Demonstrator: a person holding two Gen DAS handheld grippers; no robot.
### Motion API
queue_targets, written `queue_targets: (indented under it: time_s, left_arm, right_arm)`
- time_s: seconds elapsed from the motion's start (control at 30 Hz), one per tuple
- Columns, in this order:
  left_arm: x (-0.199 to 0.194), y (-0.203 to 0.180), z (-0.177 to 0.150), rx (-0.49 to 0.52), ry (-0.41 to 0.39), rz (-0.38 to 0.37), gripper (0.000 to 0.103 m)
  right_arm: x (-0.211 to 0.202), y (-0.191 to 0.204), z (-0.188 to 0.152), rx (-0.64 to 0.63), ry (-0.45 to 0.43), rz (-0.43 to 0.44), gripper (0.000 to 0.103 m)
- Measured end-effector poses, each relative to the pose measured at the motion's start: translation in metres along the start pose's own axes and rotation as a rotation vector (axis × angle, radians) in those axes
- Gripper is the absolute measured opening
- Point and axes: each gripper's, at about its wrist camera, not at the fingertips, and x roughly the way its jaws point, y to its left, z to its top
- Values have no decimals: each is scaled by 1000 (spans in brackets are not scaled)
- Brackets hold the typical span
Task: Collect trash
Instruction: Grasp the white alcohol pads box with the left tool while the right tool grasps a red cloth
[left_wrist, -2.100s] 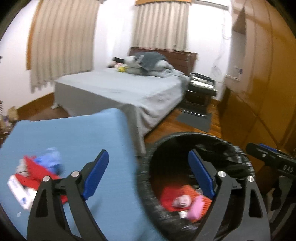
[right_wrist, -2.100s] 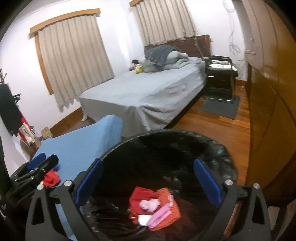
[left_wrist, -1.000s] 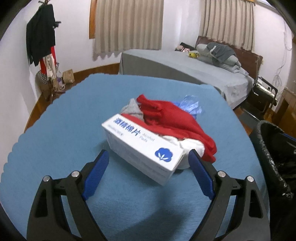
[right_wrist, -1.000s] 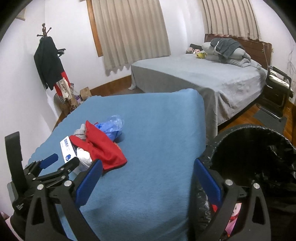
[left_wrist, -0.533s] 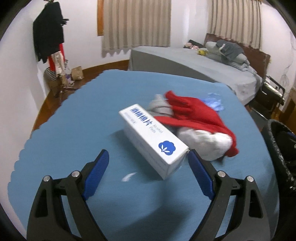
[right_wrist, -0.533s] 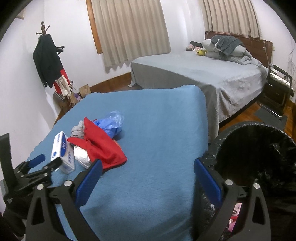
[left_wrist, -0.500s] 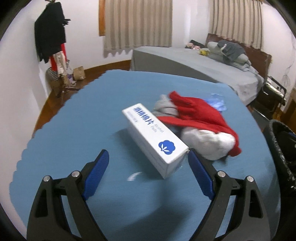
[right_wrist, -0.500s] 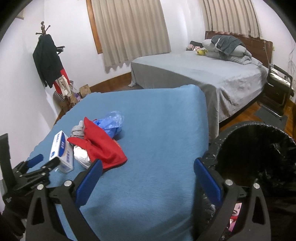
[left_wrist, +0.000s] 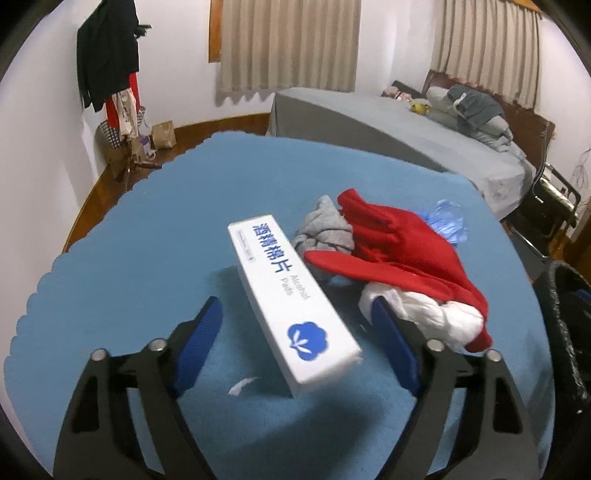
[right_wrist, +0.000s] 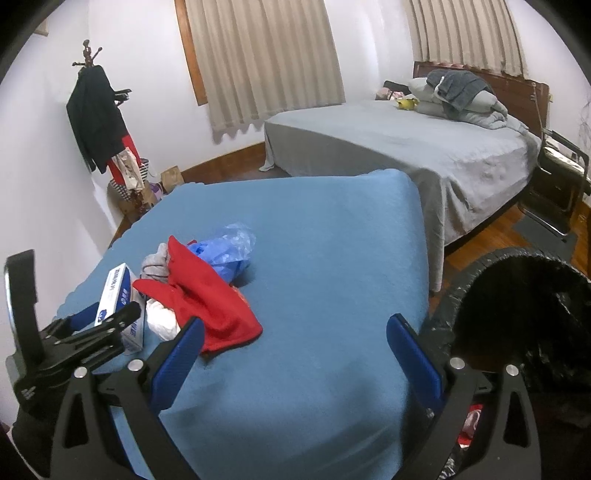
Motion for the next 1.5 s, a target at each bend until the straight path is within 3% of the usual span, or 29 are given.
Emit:
queue_targets:
  time_s: [0.13, 0.3, 0.57, 0.77, 0.83, 0.93, 1.37, 1.5]
  left_arm:
    - [8, 12, -1, -37, 42, -26, 50]
    - [5, 26, -1, -45, 43, -43, 32]
    - [-13, 39, 5, -18, 8, -30, 29]
    - [-22, 44, 11, -22, -8, -16, 29]
    - [-24, 44, 12, -23, -12, -16, 29]
    - [-28, 44, 13, -24, -20, -18, 29]
    - [-49, 27, 17, -6, -54, -50, 29]
    - [-50, 23, 16, 1, -52, -54, 29]
  right_arm:
    - [12, 8, 3, -23, 16, 26, 94]
    - [28, 25, 5, -53, 40, 68, 87]
    - [60, 53, 9, -88, 91, 136, 70]
    - [80, 64, 11, -95, 139, 174, 40]
    - [84, 67, 13, -96, 152, 205, 18]
    - [78, 69, 16, -98, 150, 241, 8]
    - [22, 65, 38, -83, 42, 337, 6]
    - [24, 68, 36, -118, 46, 298, 10]
